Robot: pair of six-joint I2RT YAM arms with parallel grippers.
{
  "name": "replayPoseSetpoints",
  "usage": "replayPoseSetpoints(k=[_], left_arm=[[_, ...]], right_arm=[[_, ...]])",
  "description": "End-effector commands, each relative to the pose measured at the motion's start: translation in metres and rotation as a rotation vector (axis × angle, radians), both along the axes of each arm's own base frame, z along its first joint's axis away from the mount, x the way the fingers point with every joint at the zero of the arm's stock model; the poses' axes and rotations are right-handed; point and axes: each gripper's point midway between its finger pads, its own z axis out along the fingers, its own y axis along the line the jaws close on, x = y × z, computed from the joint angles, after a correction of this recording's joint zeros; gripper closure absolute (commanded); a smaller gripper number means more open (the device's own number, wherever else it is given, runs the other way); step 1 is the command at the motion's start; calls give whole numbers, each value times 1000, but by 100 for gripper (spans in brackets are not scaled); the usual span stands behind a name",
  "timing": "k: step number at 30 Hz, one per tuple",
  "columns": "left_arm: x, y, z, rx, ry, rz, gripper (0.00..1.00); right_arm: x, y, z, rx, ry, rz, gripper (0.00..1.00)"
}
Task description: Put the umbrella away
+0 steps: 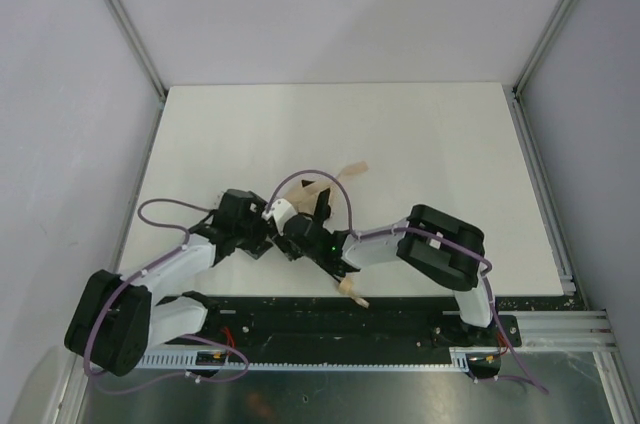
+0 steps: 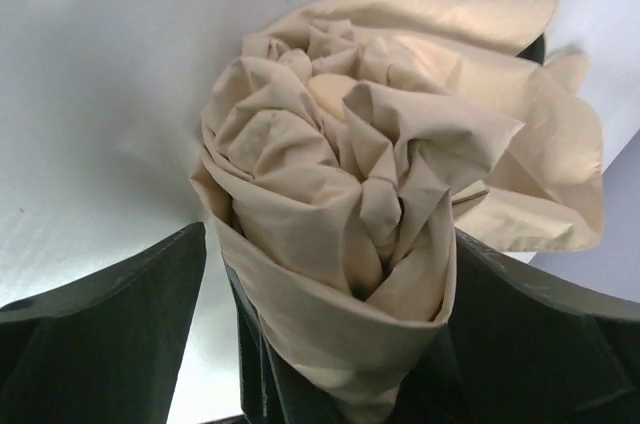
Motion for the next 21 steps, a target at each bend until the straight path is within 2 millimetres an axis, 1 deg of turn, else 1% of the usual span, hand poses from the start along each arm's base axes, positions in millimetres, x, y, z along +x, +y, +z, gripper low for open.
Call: replayPoseSetpoints(k=[1, 4, 6, 9, 12, 15, 21], left_arm=[[15, 17, 17, 29, -84, -34, 2], [25, 33, 30, 2, -155, -20, 1], [29, 43, 38, -11, -197, -16, 1], [31, 48, 52, -27, -261, -33, 1], [28, 46, 63, -42, -311, -74, 1], [19, 39, 60, -88, -298, -101, 1], [-2, 28, 40, -192, -196, -88, 1]], right_arm=[[-62, -57, -99, -215, 436, 27, 100], [-71, -57, -103, -179, 547, 23, 100], [-74, -54, -101, -146, 611, 33, 100], [-75, -51, -97, -103, 706, 49, 100], [-73, -56, -99, -81, 797, 39, 100], [-68, -62, -102, -53, 885, 17, 100], [-55, -64, -106, 28, 1013, -8, 100]])
